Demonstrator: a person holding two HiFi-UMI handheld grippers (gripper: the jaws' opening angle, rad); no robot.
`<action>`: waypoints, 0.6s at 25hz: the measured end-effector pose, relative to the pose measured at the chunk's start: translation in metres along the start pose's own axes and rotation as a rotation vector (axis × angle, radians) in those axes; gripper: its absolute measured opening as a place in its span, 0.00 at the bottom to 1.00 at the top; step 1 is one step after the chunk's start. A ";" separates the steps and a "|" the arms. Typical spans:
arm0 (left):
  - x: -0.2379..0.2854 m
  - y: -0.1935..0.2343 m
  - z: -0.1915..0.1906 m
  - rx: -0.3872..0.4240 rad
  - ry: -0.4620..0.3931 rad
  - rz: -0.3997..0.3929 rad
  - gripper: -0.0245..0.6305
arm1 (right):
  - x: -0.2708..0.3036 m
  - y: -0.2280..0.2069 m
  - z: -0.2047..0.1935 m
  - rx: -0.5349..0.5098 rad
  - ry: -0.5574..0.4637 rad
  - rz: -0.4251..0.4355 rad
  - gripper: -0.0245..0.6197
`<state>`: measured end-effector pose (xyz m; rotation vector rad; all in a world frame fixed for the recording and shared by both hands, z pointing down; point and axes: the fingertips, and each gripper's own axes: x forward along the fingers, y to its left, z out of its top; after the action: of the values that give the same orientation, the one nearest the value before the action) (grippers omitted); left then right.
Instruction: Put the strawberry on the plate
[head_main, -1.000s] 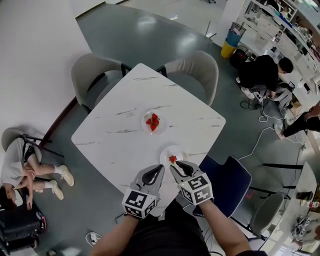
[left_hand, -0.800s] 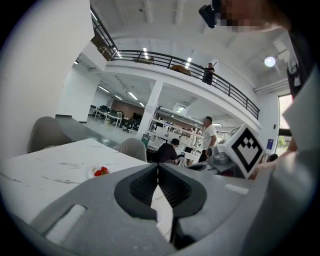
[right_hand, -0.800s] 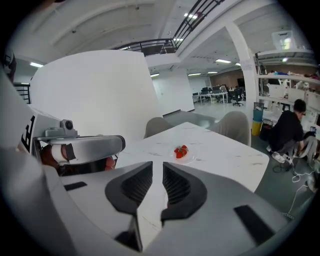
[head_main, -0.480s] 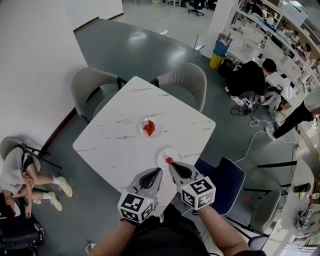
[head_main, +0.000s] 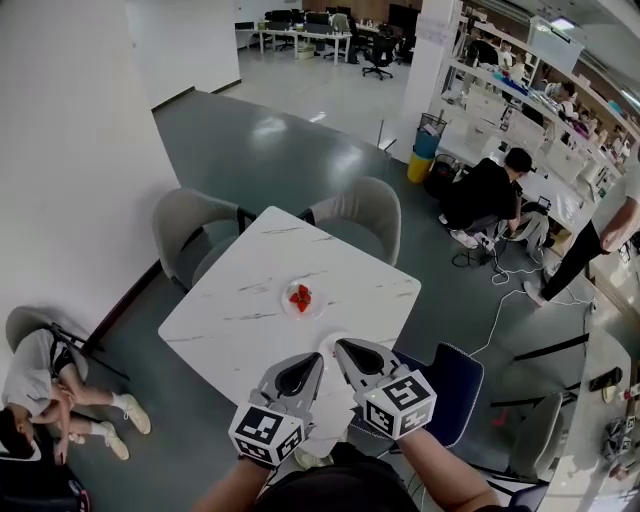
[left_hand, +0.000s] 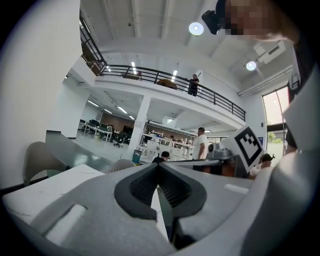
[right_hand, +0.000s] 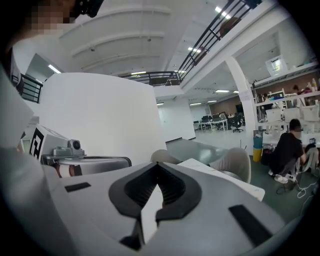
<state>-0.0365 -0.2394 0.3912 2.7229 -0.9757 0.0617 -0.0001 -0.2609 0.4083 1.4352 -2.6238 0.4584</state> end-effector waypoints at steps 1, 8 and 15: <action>-0.002 -0.001 0.005 0.007 -0.010 -0.002 0.05 | -0.001 0.002 0.004 -0.006 -0.008 0.000 0.04; -0.009 -0.003 0.021 0.021 -0.047 0.000 0.05 | -0.007 0.006 0.021 -0.042 -0.042 -0.011 0.04; -0.010 -0.007 0.026 0.027 -0.067 0.003 0.05 | -0.009 0.011 0.029 -0.060 -0.058 -0.008 0.04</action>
<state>-0.0412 -0.2346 0.3634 2.7640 -1.0042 -0.0161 -0.0031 -0.2579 0.3768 1.4617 -2.6515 0.3386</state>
